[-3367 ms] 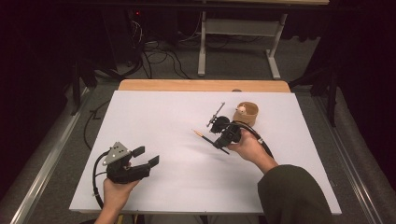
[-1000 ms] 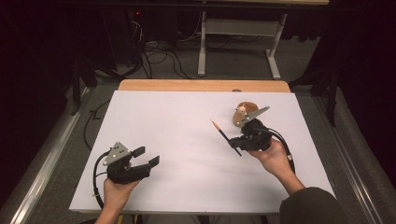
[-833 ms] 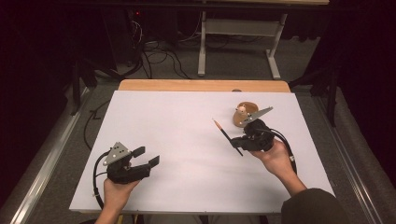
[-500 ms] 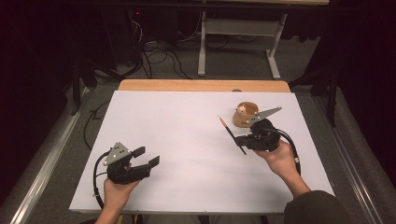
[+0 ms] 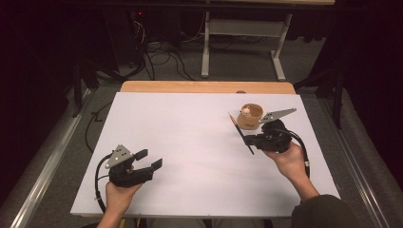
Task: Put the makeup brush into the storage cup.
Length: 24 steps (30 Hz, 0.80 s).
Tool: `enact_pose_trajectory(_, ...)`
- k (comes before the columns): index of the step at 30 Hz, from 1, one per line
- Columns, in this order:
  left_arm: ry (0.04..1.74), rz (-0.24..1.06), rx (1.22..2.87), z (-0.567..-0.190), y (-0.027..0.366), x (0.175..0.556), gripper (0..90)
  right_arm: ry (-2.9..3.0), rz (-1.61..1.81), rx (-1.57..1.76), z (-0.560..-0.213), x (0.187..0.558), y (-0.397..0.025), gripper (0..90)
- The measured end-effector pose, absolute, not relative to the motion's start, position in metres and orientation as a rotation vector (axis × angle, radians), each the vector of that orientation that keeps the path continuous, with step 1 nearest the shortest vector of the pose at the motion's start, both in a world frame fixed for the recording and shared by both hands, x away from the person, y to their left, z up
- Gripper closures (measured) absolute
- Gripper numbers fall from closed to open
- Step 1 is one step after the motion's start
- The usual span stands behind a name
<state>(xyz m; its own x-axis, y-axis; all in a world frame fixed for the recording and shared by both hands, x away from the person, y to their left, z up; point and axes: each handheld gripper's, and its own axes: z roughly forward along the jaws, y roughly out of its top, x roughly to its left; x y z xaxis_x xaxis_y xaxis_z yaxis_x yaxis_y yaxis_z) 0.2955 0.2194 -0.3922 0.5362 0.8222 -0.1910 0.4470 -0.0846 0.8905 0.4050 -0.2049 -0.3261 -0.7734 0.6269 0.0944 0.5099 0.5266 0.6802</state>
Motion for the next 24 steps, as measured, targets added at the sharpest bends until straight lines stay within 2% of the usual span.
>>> enact_pose_trajectory(24, 1.079, 0.441, 1.715, -0.393, 0.22, 0.296, 31.0, 2.481, 1.149, 1.044, -0.311, 0.415, -0.225, 86.1)
